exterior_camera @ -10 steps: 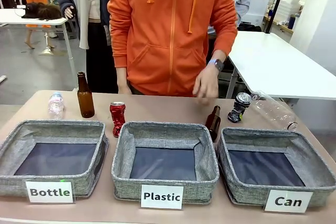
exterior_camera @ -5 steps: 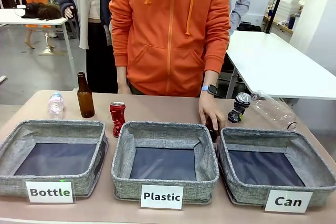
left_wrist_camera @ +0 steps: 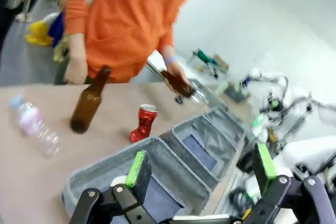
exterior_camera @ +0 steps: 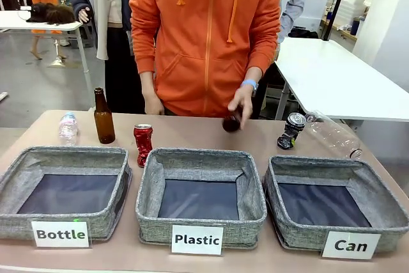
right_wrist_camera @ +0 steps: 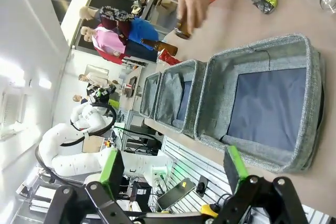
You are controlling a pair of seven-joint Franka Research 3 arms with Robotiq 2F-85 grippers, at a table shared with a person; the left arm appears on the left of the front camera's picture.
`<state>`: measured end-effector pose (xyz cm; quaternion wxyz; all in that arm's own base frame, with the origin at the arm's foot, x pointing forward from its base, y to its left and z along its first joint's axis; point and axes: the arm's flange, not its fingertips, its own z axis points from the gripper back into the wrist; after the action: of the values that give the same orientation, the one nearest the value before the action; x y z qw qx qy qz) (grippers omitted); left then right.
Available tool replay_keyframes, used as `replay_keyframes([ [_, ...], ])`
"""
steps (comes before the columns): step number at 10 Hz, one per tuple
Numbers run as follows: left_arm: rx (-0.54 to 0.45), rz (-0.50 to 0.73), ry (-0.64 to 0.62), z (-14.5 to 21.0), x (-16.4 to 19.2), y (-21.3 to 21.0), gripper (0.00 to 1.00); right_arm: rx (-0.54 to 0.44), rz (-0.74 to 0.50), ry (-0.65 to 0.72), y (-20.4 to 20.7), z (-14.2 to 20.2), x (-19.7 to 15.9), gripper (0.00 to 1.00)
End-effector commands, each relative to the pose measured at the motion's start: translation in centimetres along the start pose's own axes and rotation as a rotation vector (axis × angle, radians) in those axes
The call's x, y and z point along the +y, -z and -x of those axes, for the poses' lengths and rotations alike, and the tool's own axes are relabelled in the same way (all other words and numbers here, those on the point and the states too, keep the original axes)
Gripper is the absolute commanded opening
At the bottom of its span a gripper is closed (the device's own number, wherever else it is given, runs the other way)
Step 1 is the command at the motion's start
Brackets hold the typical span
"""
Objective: Sort the can waste into the basket.
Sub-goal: Pick up the can waste from the table and place it in the right Fabric basket.
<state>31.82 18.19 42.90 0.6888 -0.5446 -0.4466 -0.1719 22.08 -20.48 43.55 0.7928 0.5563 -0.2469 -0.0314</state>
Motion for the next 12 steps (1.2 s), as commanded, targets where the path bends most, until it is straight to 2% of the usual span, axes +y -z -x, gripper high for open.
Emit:
replay_keyframes([
  [1,0.121,0.078,0.255,-0.9,0.8,3.6,1.0,-0.016,-0.019,-0.029,-0.2,-0.4,0.0,1.0],
  [4,0.305,0.191,0.47,-0.6,1.7,12.2,1.0,-0.016,-0.019,-0.029,-0.2,-0.4,0.0,1.0],
  [6,0.381,0.192,0.598,0.2,2.6,18.1,1.0,-0.016,-0.019,-0.029,-0.2,-0.4,0.0,1.0],
  [8,0.387,0.112,0.68,-0.3,3.9,23.6,1.0,-0.016,-0.019,-0.029,-0.2,-0.4,0.0,1.0],
  [9,0.413,0.112,0.63,-1.4,4.6,24.7,1.0,-0.016,-0.019,-0.029,-0.2,-0.4,0.0,1.0],
  [10,0.427,0.156,0.546,-2.7,4.3,23.3,1.0,-0.016,-0.019,-0.029,-0.2,-0.4,0.0,1.0],
  [11,0.42,0.271,0.455,-4.3,2.9,19.0,1.0,-0.016,-0.019,-0.029,-0.2,-0.4,0.0,1.0],
  [12,0.408,0.232,0.446,-6.5,1.4,10.2,1.0,-0.016,-0.019,-0.029,-0.2,-0.4,0.0,1.0],
])
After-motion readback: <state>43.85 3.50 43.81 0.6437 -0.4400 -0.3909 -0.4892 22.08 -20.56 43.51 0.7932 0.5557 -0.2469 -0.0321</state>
